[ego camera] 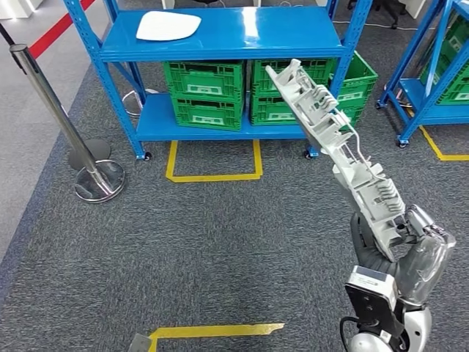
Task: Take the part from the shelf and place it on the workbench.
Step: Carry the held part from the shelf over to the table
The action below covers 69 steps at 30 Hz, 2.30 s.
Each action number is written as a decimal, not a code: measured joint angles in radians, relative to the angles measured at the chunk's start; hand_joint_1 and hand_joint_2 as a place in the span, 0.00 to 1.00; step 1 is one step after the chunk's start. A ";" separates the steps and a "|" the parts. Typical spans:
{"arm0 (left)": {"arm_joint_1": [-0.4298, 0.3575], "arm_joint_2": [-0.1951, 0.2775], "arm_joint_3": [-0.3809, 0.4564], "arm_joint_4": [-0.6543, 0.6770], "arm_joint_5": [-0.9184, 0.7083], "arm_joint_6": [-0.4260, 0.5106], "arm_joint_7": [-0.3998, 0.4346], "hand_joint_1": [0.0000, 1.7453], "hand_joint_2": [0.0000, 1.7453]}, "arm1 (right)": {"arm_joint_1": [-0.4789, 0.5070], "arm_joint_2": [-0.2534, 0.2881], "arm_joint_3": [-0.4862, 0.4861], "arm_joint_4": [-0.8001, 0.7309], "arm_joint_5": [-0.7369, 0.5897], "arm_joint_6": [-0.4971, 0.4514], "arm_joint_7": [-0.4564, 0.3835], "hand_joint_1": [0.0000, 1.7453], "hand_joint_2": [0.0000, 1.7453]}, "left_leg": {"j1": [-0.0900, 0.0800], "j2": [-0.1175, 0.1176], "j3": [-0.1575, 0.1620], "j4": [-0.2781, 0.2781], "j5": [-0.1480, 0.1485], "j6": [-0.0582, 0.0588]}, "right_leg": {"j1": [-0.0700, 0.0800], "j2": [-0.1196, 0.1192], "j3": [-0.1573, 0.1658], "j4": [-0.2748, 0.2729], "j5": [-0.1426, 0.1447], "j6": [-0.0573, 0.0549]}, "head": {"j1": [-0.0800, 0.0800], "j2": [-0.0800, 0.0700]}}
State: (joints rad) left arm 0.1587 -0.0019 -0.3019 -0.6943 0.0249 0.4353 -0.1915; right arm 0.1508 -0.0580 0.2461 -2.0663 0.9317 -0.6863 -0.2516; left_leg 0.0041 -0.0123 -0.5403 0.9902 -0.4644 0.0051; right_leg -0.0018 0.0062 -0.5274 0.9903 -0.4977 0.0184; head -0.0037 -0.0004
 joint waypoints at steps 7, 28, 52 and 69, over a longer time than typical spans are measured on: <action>0.010 -0.001 0.001 0.000 -0.010 0.004 0.010 0.00 1.00 | 0.021 0.004 -0.034 -0.012 -0.026 0.000 -0.034 1.00 1.00 | 0.004 0.030 -0.015 -0.012 0.017 0.017 | -0.008 -0.002 -0.134 0.282 -0.125 0.027 | 0.007 0.000; 0.031 -0.004 0.042 -0.013 -0.048 -0.004 0.017 0.00 1.00 | 0.059 0.076 -0.188 -0.066 -0.061 -0.001 -0.084 1.00 1.00 | 0.000 -0.039 0.000 0.019 -0.010 0.006 | -0.006 0.051 -0.028 0.011 0.021 -0.011 | 0.001 0.000; 0.026 -0.023 0.075 -0.014 -0.073 -0.021 0.005 0.00 1.00 | 0.029 0.078 -0.351 -0.088 -0.049 -0.002 -0.047 1.00 1.00 | -0.004 0.074 -0.006 0.005 0.001 -0.009 | -0.003 -0.022 -0.020 0.013 0.008 0.003 | 0.006 0.000; 0.050 -0.043 0.151 -0.035 -0.137 -0.032 0.011 0.00 1.00 | 0.026 0.084 -0.493 -0.140 -0.099 -0.003 -0.113 1.00 1.00 | 0.001 0.030 0.008 -0.022 0.005 0.024 | -0.015 0.004 -0.174 0.280 -0.103 0.034 | 0.017 0.000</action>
State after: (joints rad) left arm 0.2089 -0.0447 -0.1506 -0.7290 -0.1121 0.4031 -0.1804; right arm 0.1765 0.0257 -0.2468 -2.2062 0.8327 -0.6889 -0.3650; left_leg 0.0048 0.0175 -0.5323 0.9678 -0.4595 0.0291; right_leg -0.0166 0.0101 -0.7011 1.2701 -0.6007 0.0527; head 0.0129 -0.0004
